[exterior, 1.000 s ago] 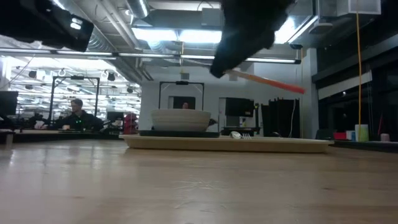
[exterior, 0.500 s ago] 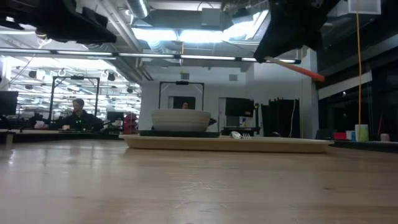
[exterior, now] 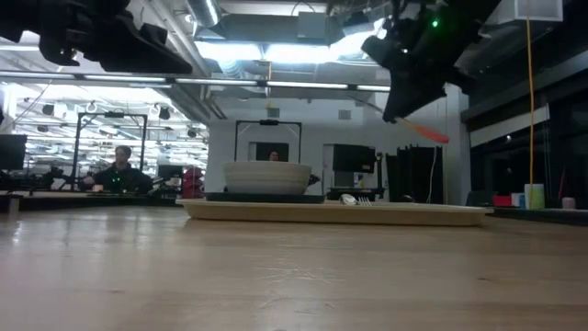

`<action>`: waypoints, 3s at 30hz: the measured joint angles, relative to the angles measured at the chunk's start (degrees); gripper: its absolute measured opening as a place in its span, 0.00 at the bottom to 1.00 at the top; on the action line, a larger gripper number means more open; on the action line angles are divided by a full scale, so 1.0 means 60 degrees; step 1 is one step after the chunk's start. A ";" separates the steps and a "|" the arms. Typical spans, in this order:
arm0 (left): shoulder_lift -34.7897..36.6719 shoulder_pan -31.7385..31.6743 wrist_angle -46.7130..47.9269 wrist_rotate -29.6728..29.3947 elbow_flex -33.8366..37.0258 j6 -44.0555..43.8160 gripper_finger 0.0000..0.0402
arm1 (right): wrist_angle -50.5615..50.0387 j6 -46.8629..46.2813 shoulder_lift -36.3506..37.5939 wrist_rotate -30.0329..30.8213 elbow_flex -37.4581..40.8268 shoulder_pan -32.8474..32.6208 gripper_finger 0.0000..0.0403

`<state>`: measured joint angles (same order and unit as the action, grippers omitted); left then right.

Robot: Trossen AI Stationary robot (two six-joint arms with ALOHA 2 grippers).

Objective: Set up tray
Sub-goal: Put the orange knife on the dark green napkin on the gray tray

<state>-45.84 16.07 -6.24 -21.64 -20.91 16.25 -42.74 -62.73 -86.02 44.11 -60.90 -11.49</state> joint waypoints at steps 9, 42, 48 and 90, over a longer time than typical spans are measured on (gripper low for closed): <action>0.0000 -0.0263 0.0004 0.0004 0.0000 0.0710 0.15 | -0.0536 0.0125 0.0000 -0.1047 -0.0004 0.1463 0.10; 0.0000 -0.0286 0.0001 0.0377 0.0000 0.1379 0.15 | -0.0505 0.0956 0.1035 -0.2799 -0.0015 0.4517 0.10; 0.0000 -0.0664 0.0004 0.1879 0.0000 0.1158 0.15 | -0.0488 0.0974 0.1031 -0.2799 -0.0015 0.4525 0.10; 0.0000 -0.3029 0.0284 0.3791 -0.0004 0.1413 0.15 | 0.0057 0.0351 -0.1908 -0.5327 0.0000 0.6165 0.10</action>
<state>-45.84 -2.11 -4.54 1.10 -20.93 24.73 -42.40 -60.62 -97.47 12.14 -60.90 25.50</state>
